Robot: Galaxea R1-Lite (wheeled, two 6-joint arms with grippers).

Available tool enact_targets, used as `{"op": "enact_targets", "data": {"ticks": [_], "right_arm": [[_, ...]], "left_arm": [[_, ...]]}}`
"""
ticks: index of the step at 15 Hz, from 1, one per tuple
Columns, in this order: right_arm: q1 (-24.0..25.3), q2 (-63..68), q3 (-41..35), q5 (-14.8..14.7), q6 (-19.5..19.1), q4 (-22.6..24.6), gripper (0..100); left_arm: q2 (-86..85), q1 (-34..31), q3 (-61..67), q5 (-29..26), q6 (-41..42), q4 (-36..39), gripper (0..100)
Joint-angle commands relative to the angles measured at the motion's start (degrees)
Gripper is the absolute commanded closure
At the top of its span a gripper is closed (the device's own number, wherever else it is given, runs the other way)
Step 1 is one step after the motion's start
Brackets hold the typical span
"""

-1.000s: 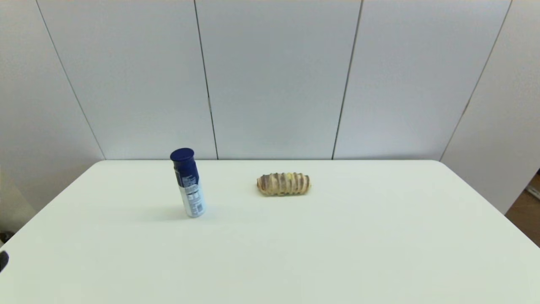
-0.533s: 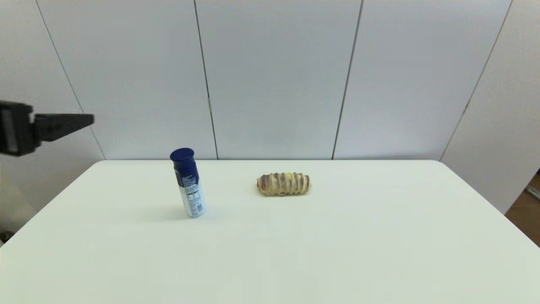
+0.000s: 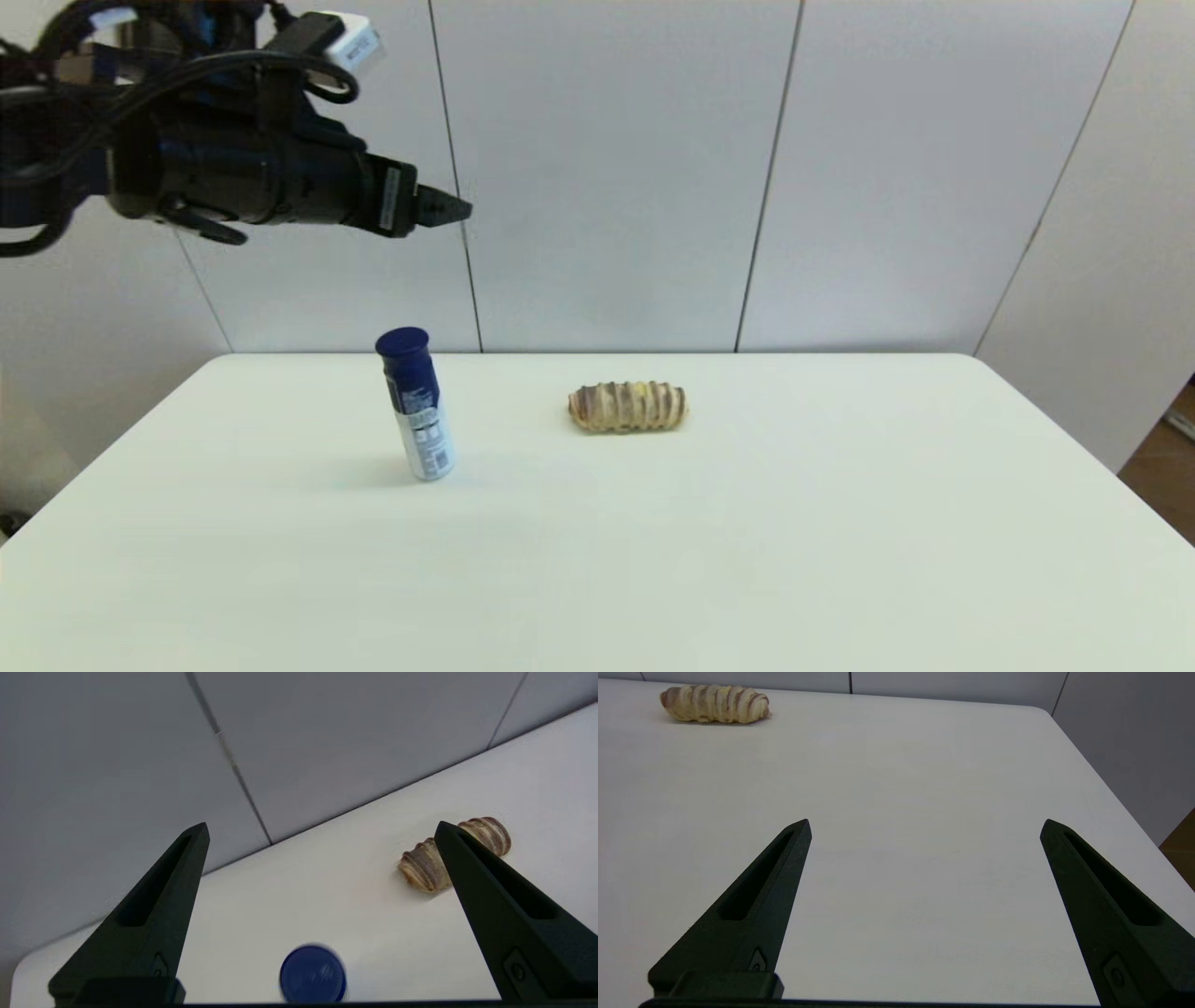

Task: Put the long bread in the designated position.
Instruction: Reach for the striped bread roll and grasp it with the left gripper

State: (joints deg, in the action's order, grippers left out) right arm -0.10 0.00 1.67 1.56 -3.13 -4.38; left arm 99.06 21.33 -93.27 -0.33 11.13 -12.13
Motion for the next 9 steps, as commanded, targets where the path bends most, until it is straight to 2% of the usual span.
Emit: {"op": "enact_targets", "data": {"ticks": [1, 4, 9], "right_arm": [[0.01, 0.09, 0.0, 0.02, -0.03, -0.02, 0], [0.01, 0.09, 0.0, 0.02, -0.03, -0.02, 0], [0.01, 0.09, 0.0, 0.02, -0.03, -0.02, 0]], "left_arm": [[9.13, 5.47, -8.24, -2.48, 5.22, -3.08, 0], [12.12, 8.55, -10.53, -3.63, 8.56, -3.08, 0], [20.03, 11.27, -14.48, -9.16, 14.71, -2.99, 0]]}}
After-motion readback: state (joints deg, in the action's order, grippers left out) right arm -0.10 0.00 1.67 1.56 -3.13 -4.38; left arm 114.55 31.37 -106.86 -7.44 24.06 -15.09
